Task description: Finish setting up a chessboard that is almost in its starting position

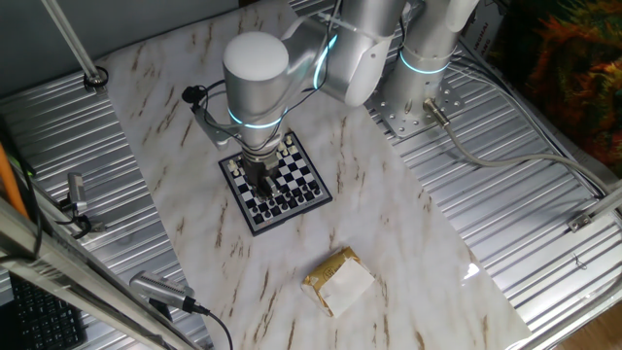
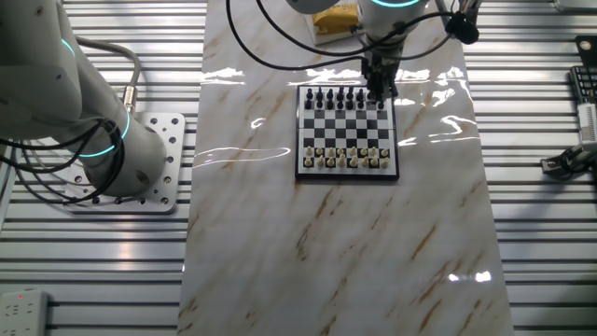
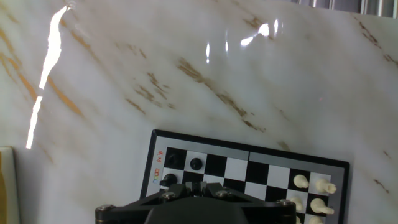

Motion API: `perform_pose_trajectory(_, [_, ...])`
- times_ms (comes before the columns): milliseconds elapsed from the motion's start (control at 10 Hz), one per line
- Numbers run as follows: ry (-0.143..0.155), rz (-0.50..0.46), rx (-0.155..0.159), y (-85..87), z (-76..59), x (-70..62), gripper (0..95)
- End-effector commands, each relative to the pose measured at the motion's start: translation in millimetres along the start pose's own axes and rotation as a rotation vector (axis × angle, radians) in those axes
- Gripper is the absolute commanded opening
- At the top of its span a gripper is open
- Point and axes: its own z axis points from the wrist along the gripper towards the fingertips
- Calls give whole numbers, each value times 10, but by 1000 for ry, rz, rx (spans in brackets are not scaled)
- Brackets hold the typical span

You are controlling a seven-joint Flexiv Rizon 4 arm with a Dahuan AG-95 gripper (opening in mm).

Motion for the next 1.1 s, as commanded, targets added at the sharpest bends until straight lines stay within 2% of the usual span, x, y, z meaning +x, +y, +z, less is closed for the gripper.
perform_pose_trajectory(100, [-1, -1, 1, 0, 6, -7, 0])
perform_pose_trajectory(1100, [3, -2, 2, 9, 52, -14, 0])
